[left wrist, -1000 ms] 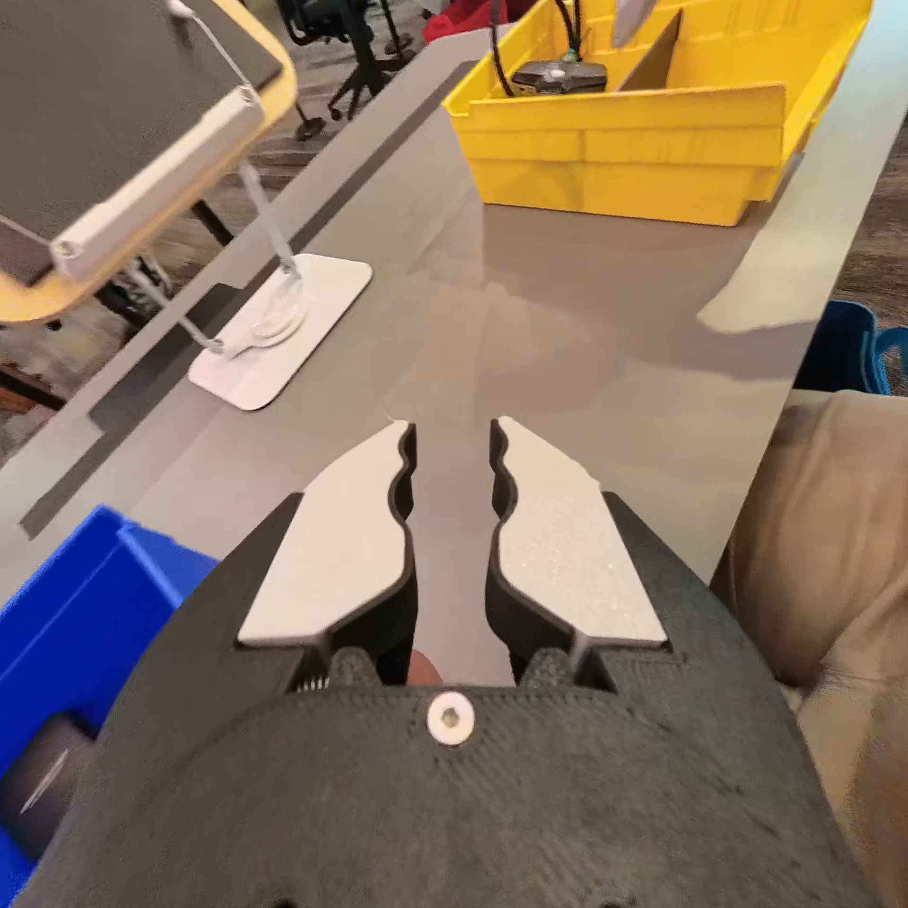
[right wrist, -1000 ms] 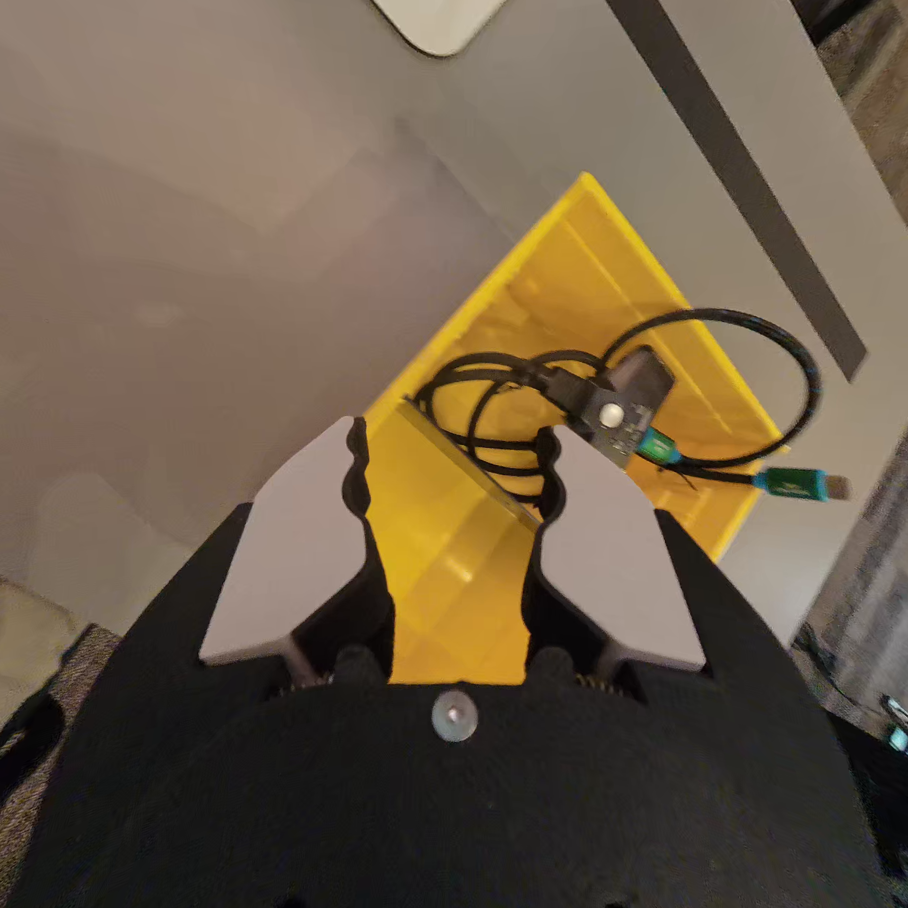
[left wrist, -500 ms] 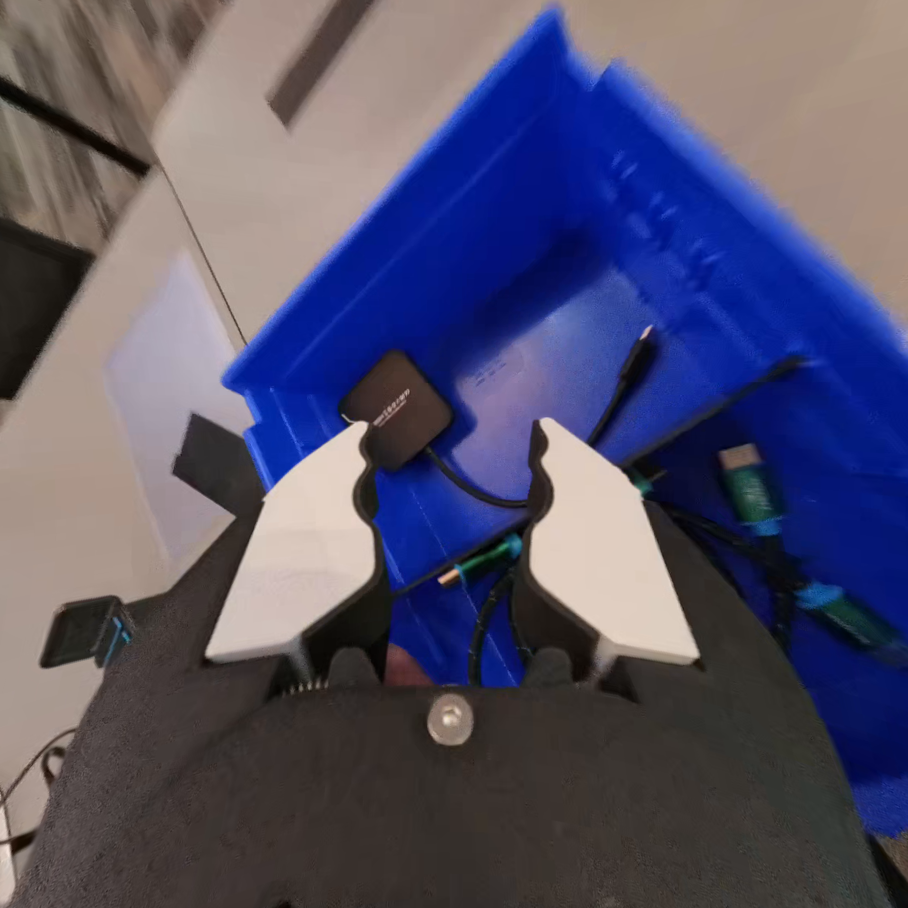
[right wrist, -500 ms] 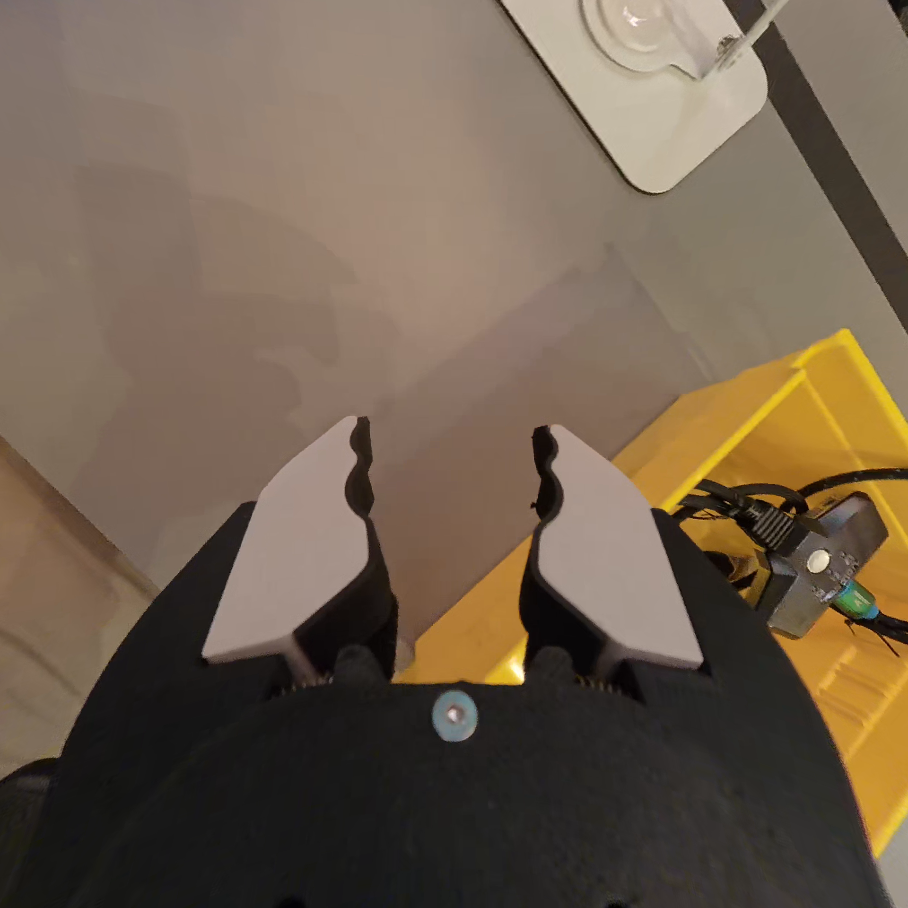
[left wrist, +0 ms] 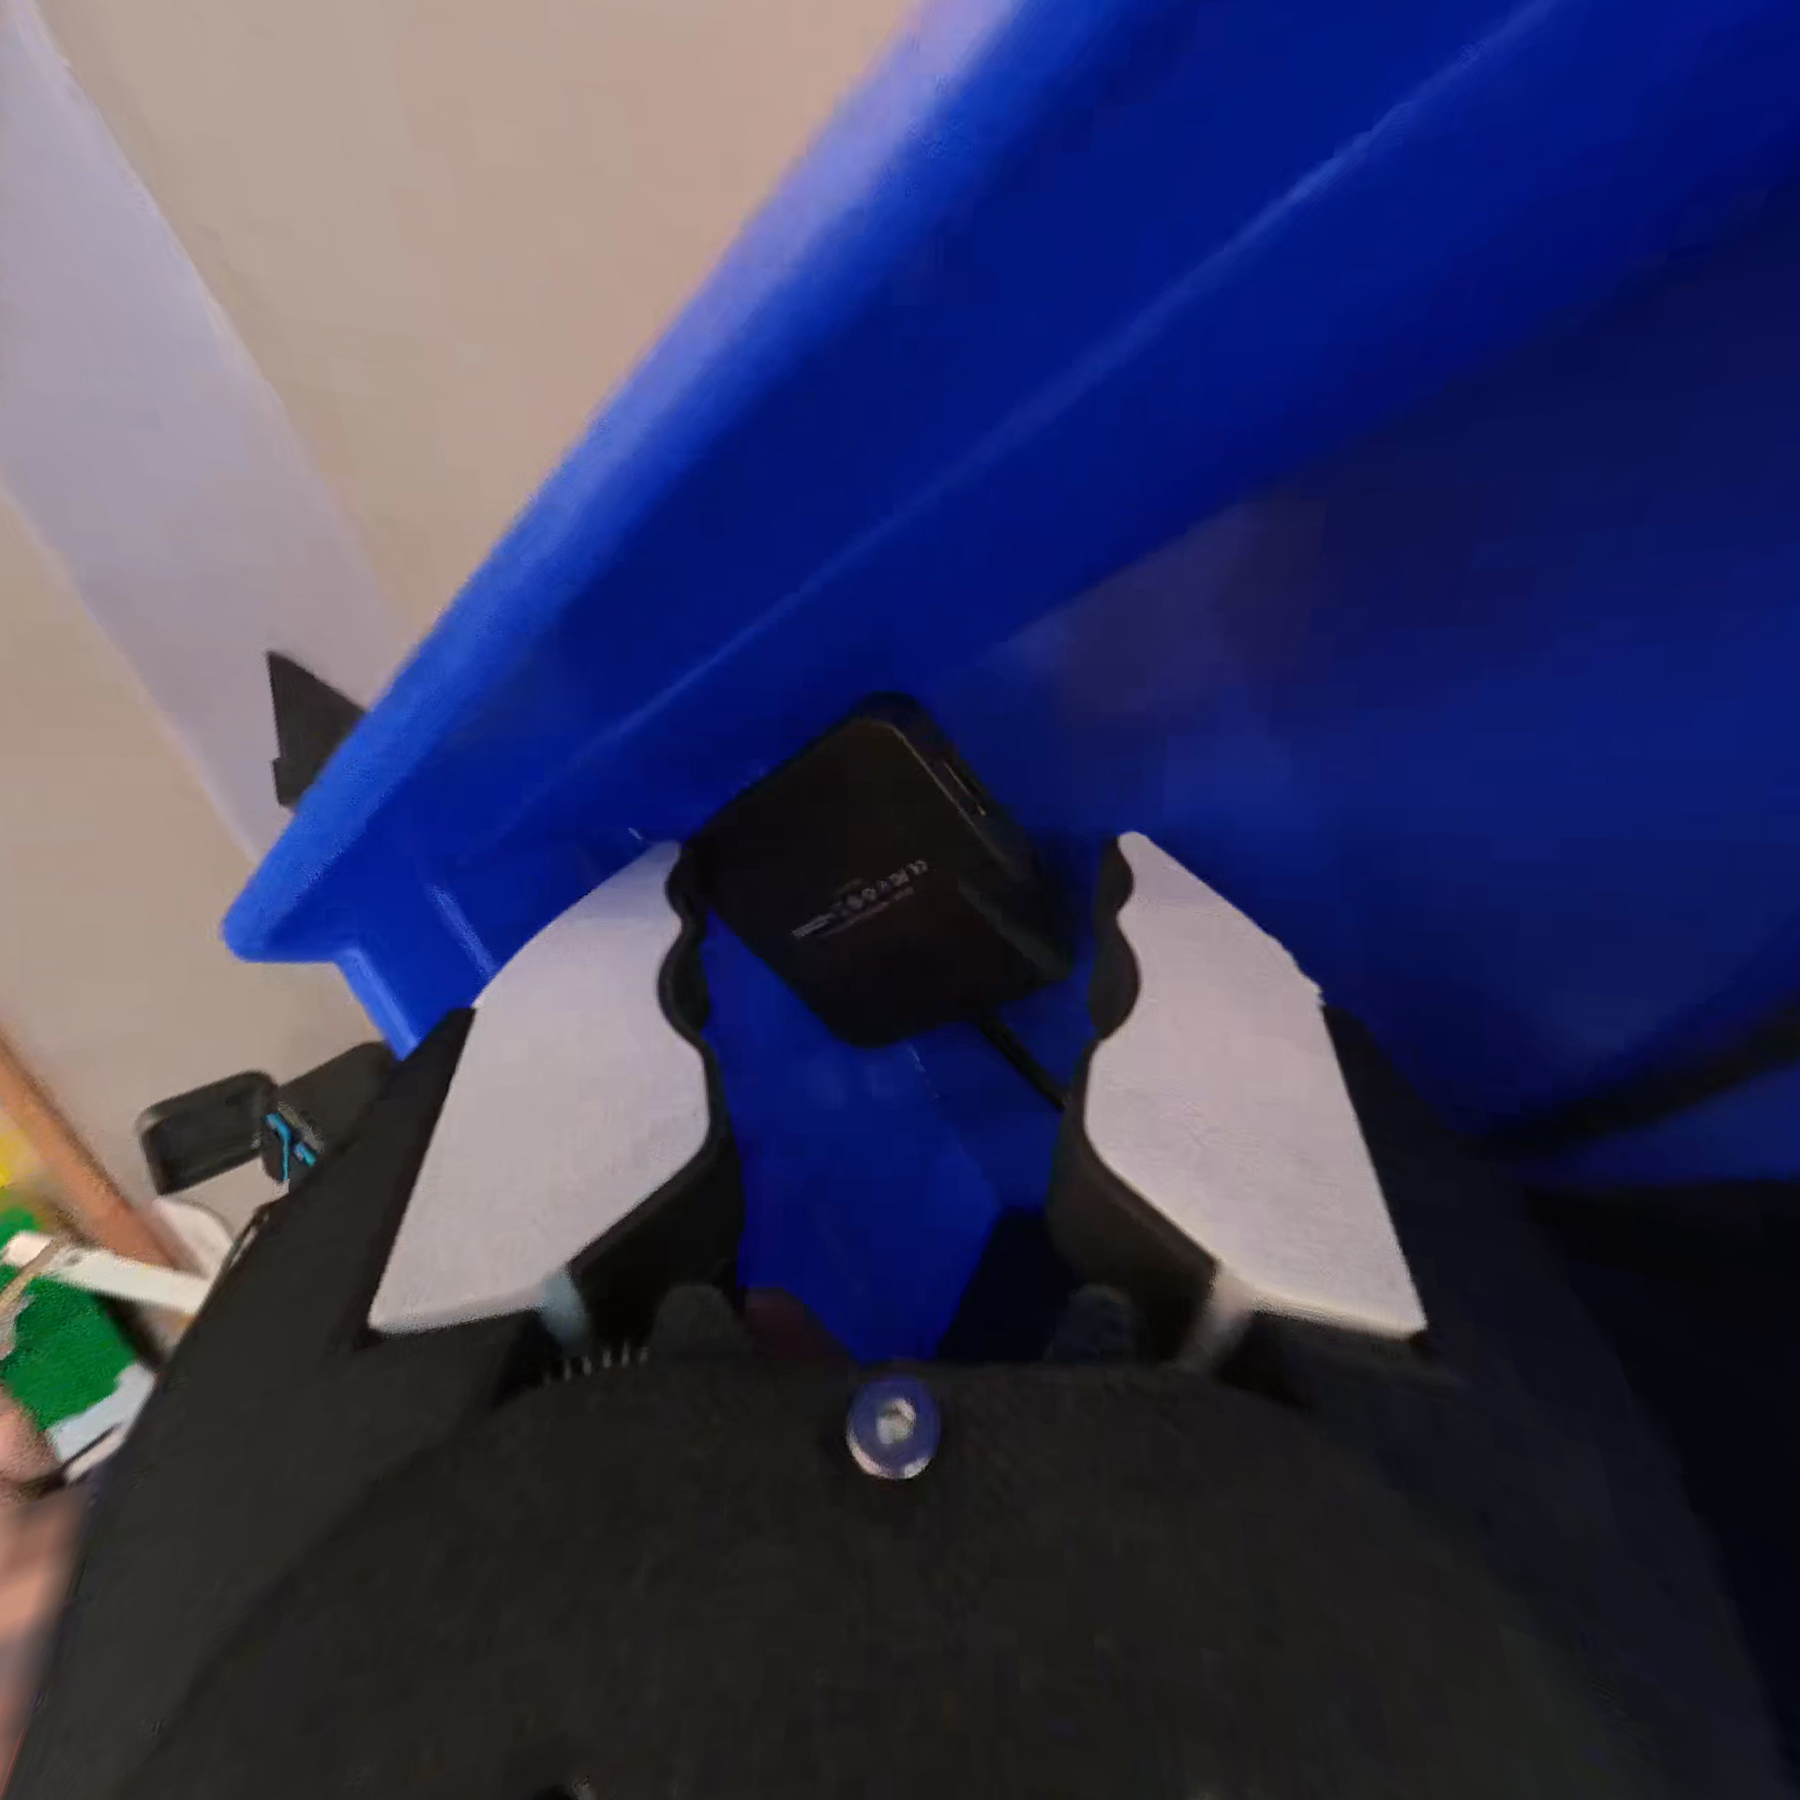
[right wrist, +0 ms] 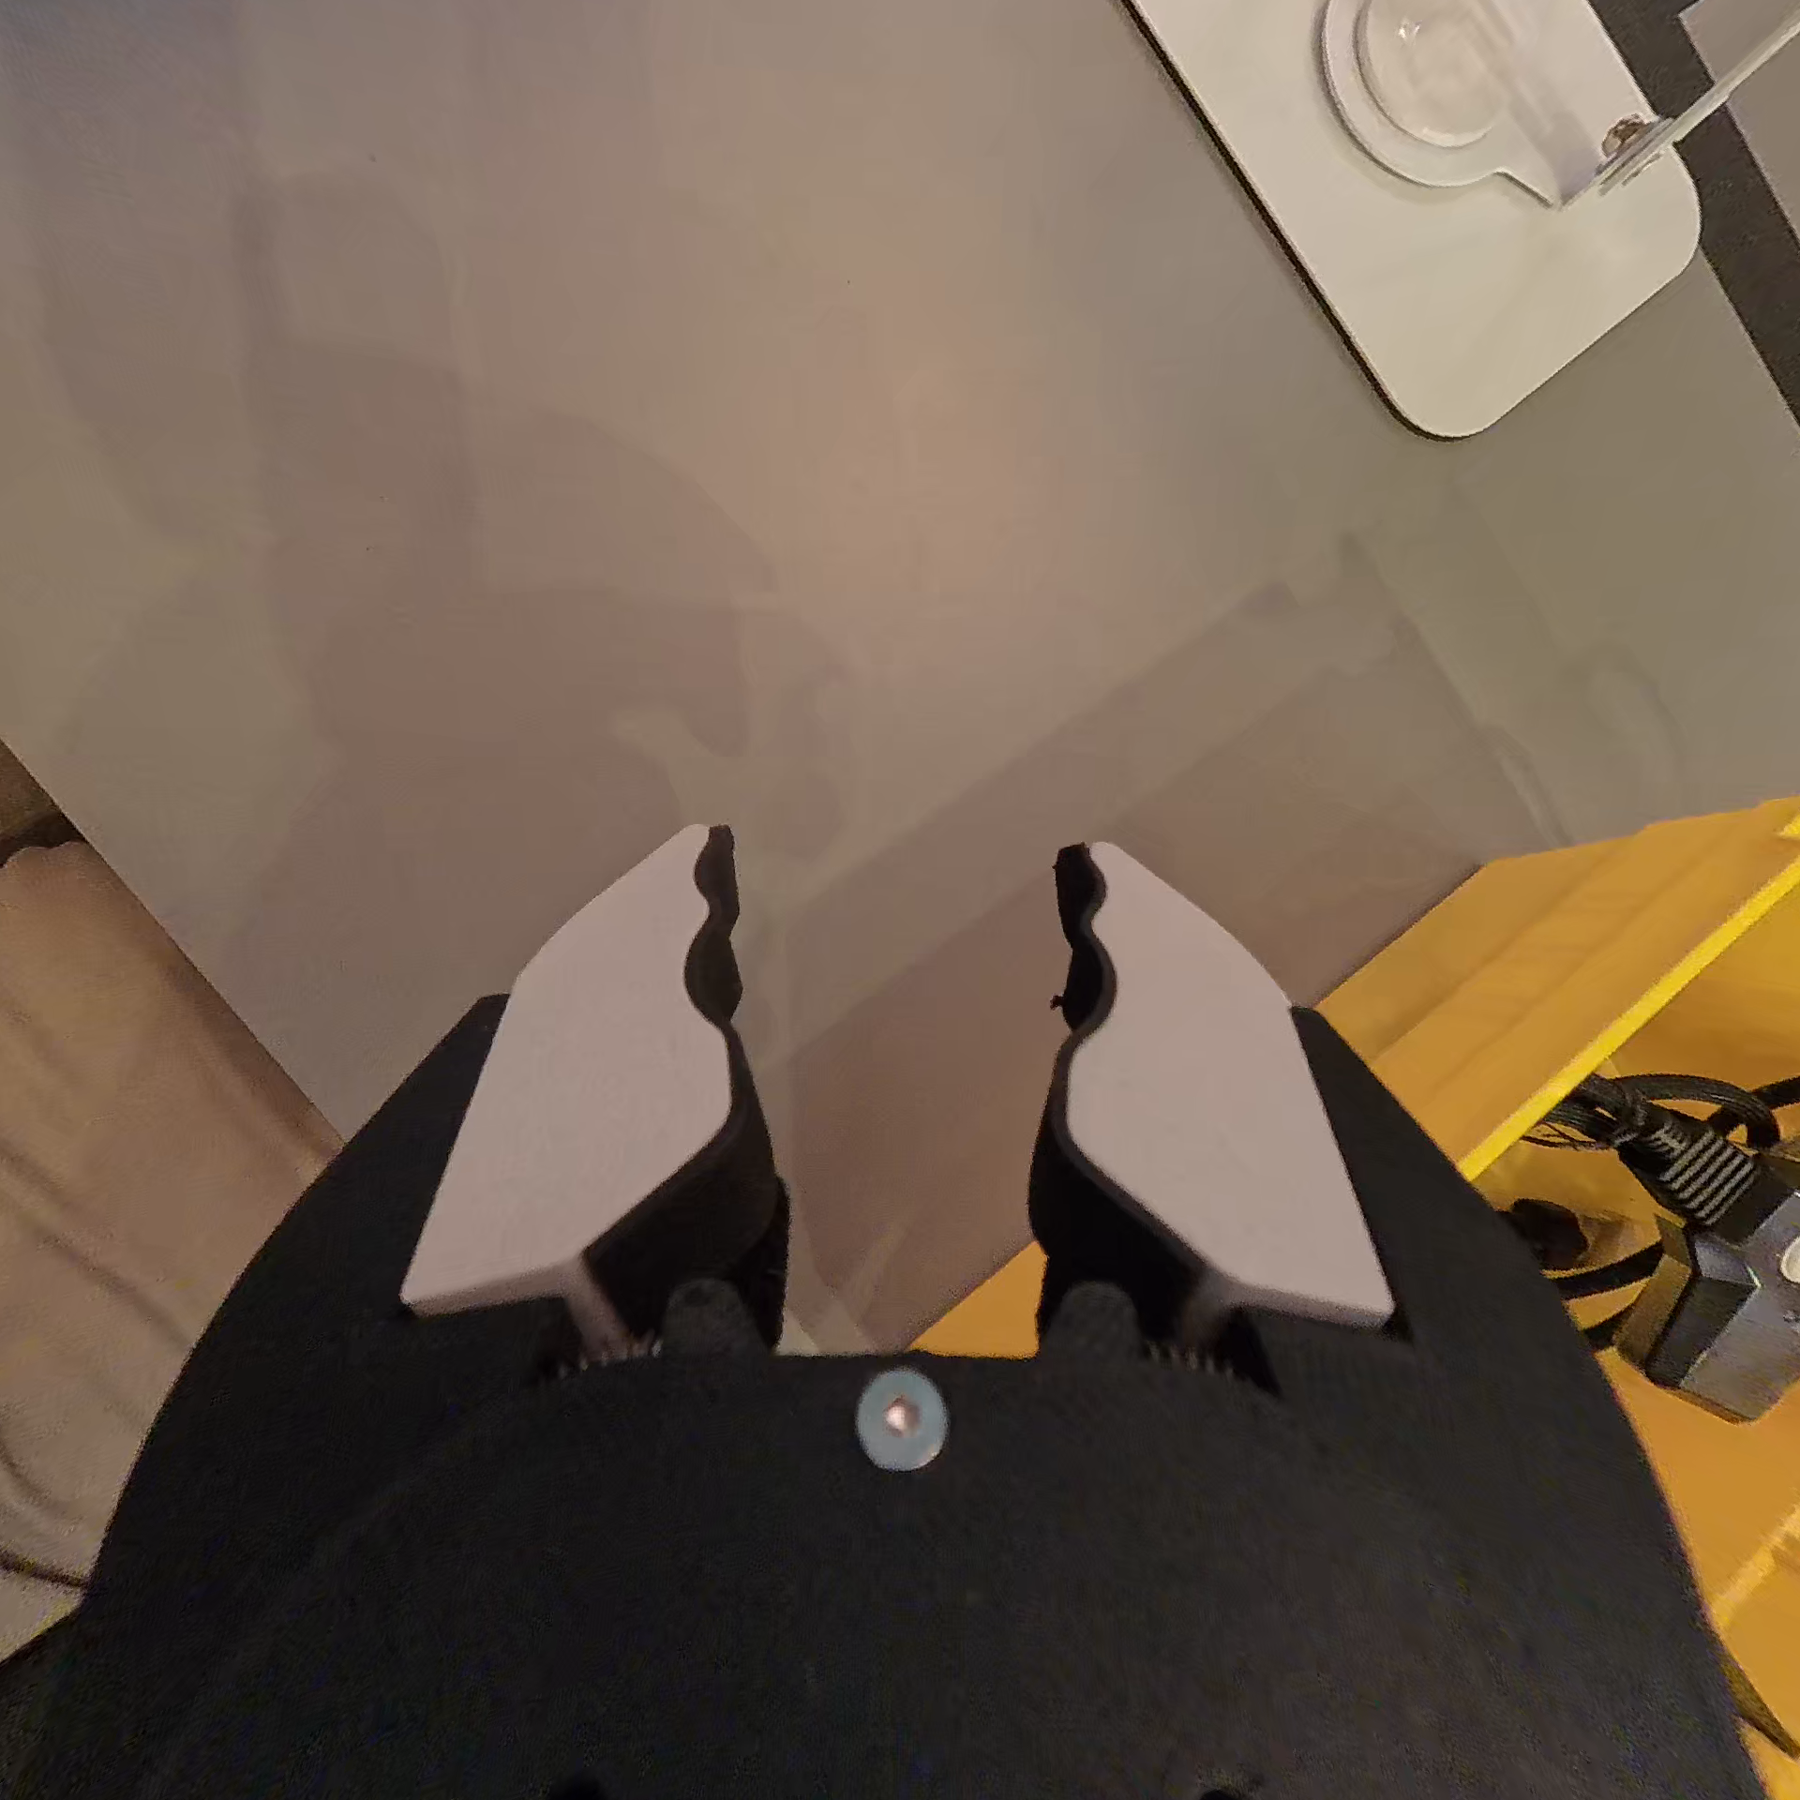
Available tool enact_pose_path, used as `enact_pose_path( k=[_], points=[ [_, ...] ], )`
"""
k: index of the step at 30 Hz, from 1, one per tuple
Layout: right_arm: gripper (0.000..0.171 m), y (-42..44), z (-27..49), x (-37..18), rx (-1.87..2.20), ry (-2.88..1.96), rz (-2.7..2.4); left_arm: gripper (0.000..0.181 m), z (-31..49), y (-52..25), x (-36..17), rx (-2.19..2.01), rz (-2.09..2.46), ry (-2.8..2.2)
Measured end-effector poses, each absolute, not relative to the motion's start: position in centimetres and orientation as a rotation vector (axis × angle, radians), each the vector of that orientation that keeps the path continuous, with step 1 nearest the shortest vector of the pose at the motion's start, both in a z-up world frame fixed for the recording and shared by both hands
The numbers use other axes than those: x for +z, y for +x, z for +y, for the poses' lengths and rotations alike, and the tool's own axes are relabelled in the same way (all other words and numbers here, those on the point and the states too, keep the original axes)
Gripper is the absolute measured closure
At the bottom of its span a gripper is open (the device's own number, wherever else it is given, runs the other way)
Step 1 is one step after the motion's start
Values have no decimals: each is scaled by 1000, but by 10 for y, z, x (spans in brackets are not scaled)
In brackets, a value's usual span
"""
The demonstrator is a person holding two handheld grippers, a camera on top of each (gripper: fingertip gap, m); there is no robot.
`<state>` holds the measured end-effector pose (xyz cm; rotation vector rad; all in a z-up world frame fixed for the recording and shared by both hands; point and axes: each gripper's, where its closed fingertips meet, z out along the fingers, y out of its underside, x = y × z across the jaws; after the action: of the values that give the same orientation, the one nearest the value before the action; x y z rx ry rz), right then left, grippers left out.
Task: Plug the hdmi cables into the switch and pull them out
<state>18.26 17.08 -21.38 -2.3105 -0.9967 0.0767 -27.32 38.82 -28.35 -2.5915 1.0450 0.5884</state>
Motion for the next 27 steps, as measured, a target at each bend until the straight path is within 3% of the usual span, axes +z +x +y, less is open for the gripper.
enact_pose_path(
  k=[1,5,18,27],
  points=[
    [107,182,171,-214,82,-2309,-998,106,392,-274,-285,616,1023,-2572],
    [107,179,171,-216,89,-2303,-1005,108,397,-279,-282,691,989,-2554],
    [108,176,171,-219,110,-2303,-1009,165,400,-272,-267,701,1041,-2398],
    [108,174,170,-222,124,-2315,-1015,168,397,-266,-241,511,1032,-2285]
  ],
)
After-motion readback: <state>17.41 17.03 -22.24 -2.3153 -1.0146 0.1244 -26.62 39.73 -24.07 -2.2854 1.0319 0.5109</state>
